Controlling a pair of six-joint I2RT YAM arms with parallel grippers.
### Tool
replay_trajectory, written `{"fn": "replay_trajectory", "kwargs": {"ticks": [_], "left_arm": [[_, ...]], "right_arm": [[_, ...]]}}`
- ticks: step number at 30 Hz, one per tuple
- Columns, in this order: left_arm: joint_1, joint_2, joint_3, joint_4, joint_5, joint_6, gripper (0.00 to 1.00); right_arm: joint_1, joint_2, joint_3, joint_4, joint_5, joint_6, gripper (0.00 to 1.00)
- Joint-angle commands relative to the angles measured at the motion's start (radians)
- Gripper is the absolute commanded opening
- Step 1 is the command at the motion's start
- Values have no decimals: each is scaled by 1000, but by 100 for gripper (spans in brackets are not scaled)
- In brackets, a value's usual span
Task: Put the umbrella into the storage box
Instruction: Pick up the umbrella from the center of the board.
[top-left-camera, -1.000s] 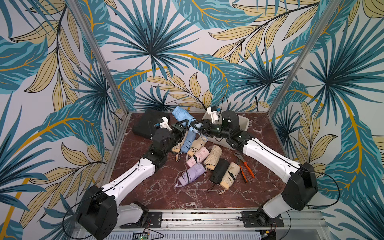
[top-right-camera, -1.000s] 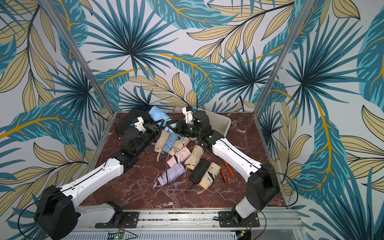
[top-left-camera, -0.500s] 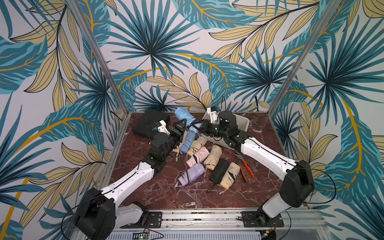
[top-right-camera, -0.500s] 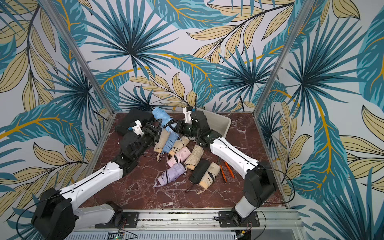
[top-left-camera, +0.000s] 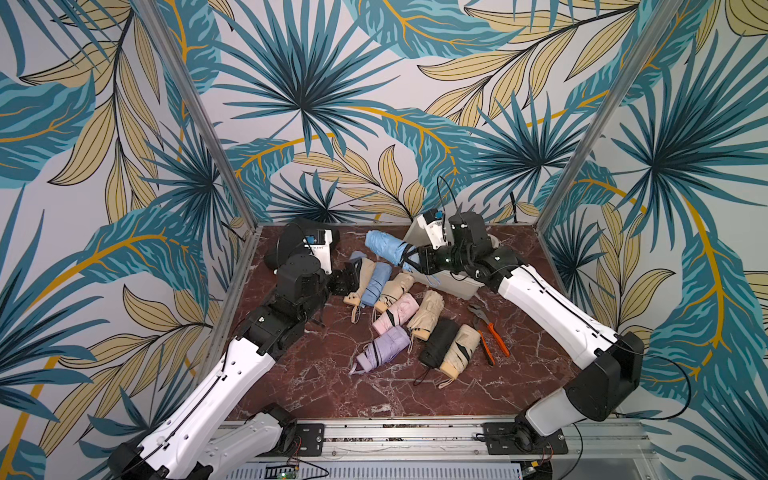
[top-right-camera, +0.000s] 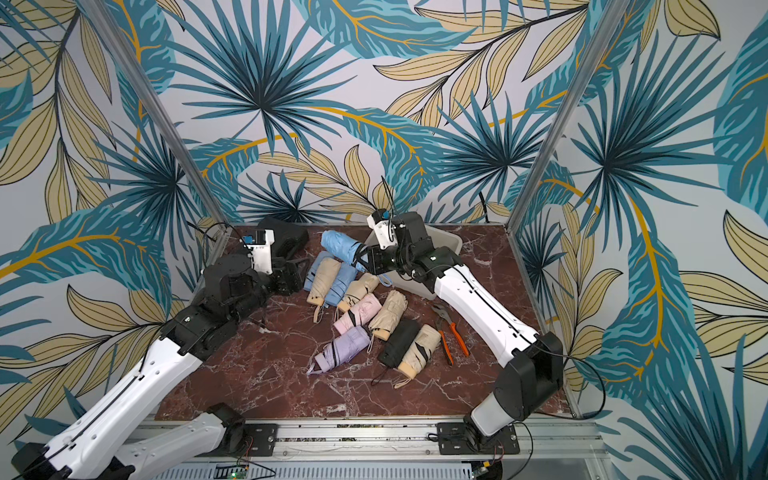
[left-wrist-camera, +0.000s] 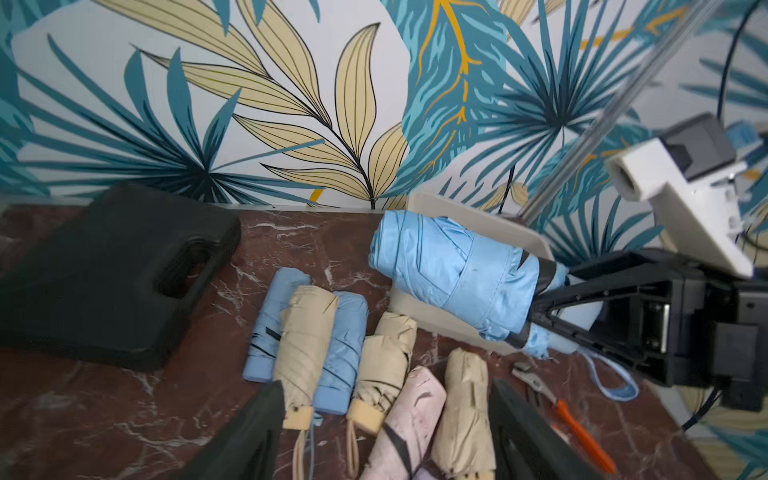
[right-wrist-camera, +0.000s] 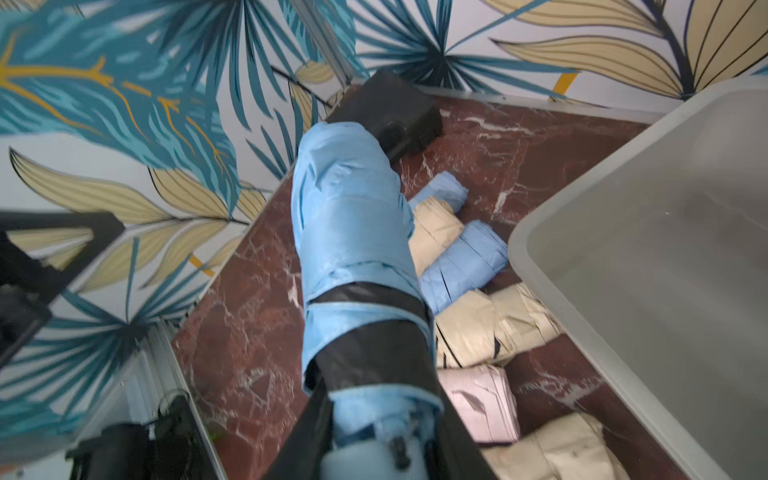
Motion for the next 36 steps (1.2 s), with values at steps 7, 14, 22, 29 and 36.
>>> {"fn": "replay_trajectory", "kwargs": {"ticks": [7, 14, 22, 29, 36], "left_arm": [[-5, 63, 169, -309, 361, 825, 90], [-4, 230, 333, -398, 650, 788, 94], [-4, 382, 405, -433, 848, 757, 100], [-5, 481, 489, -594, 923, 837, 65], [-4, 488, 513, -636, 911, 877, 48]], "right_arm": [[7, -135, 17, -261, -116, -524, 3], [18, -185, -19, -291, -192, -713, 0], [21, -235, -67, -289, -230, -833, 0], [22, -249, -72, -254, -247, -827, 0], [25, -246, -74, -208, -238, -805, 0]]}}
